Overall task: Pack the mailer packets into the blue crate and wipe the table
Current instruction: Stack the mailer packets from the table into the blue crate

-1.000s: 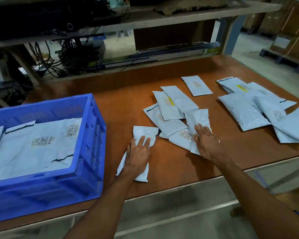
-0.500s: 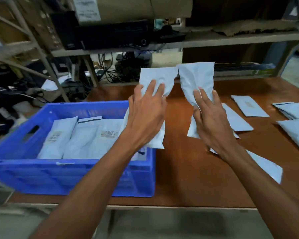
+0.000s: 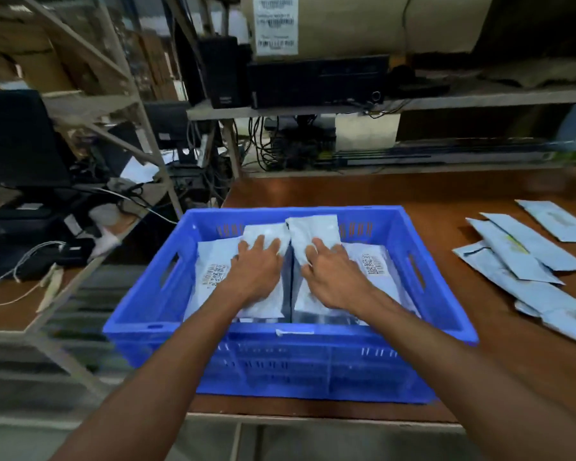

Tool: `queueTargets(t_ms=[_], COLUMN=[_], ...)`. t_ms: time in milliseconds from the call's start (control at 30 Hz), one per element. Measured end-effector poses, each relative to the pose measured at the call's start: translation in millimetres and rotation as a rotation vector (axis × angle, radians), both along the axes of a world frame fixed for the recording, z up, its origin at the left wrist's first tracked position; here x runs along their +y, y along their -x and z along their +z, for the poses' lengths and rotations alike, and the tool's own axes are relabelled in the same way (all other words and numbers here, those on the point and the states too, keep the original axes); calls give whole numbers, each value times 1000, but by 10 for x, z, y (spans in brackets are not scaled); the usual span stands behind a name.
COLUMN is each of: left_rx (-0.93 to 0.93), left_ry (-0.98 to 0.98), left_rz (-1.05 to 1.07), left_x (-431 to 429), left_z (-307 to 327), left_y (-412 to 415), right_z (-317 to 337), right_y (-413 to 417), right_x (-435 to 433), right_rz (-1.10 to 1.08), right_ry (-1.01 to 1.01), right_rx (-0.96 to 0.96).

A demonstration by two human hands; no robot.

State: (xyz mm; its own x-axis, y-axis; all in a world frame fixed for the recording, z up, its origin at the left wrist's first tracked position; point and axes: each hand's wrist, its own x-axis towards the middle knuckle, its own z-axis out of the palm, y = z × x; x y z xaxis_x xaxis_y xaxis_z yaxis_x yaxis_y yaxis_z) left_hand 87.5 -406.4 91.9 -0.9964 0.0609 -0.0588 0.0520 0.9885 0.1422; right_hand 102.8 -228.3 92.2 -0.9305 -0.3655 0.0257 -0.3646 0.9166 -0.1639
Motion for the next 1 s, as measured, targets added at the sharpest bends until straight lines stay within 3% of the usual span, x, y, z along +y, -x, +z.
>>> queueTargets(t_ms=[67, 133, 233, 367, 533, 633, 767, 867, 1000], left_rx=[-169, -246, -270, -339, -375, -277, 41, 242, 336], left_ry=[97, 163, 144, 191, 198, 173, 83, -117, -241], left_rz=[-109, -176, -145, -168, -128, -104, -119, -216, -389], left_x=[-11, -66, -160, -210, -196, -178, 109, 762, 2079], left_z=[-42, -57, -73, -216, -328, -227, 34, 283, 475], left_y=[60, 92, 167, 292, 343, 376, 522, 603, 500], right_z=[-70, -83, -42, -199, -371, -234, 222, 600, 689], right_y=[53, 136, 296, 423, 519, 532, 592, 628, 547], right_x=[3, 45, 70, 42, 36, 81, 451, 1173, 2505], right_rz=[-31, -88, -21, 33, 56, 72, 110, 79, -187], right_ry=[-30, 20, -78, -237, -224, -124, 78, 175, 283], right_rx=[-156, -177, -106, -271, -380, -325, 0, 202, 247])
